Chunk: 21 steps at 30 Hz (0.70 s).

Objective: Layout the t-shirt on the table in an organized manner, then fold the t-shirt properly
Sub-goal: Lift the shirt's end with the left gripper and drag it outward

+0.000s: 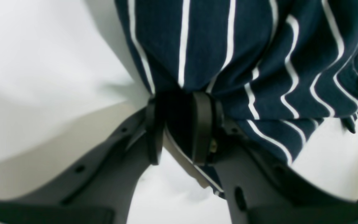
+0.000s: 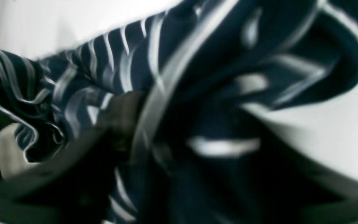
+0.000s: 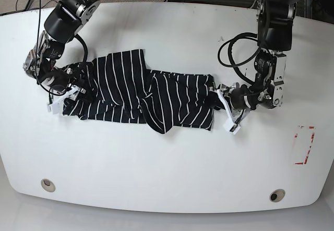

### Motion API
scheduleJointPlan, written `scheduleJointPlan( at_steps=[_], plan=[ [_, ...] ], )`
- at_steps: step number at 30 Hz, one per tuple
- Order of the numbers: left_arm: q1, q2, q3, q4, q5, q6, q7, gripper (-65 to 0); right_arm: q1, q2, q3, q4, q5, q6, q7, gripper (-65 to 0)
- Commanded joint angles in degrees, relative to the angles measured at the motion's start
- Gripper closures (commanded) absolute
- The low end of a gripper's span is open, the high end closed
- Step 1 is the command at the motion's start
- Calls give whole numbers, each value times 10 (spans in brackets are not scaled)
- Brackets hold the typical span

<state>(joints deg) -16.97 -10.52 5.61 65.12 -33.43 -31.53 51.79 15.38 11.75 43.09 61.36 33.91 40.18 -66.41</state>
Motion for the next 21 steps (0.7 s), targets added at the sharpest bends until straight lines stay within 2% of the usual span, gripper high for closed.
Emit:
scheduleJointPlan(
  at_steps=[1, 2, 4, 12, 15, 18, 21],
  plan=[
    [-16, -2, -4, 39, -13, -3, -4, -128, 8, 7, -12, 5, -4, -2, 0, -127],
    [-16, -3, -4, 60, -13, -3, -3, -128, 7, 10, -16, 5, -4, -2, 3, -60],
    [-15, -4, -5, 83, -13, -3, -3, -128, 7, 17, -22, 5, -4, -2, 4, -36],
    [-5, -2, -2, 160, -35, -5, -3, -128, 5, 24, -31, 5, -4, -2, 7, -55],
    [-9, 0, 1, 141, -42, -5, -3, -128, 5, 25, -30, 5, -4, -2, 7, -55],
    [-30, 21, 10, 105, -42, -4, -3, -136, 5, 26, -30, 5, -4, -2, 7, -55],
    [-52, 36, 26, 54, -42, -3, -4, -197, 5, 27, -31, 5, -4, -2, 7, -55]
  ],
)
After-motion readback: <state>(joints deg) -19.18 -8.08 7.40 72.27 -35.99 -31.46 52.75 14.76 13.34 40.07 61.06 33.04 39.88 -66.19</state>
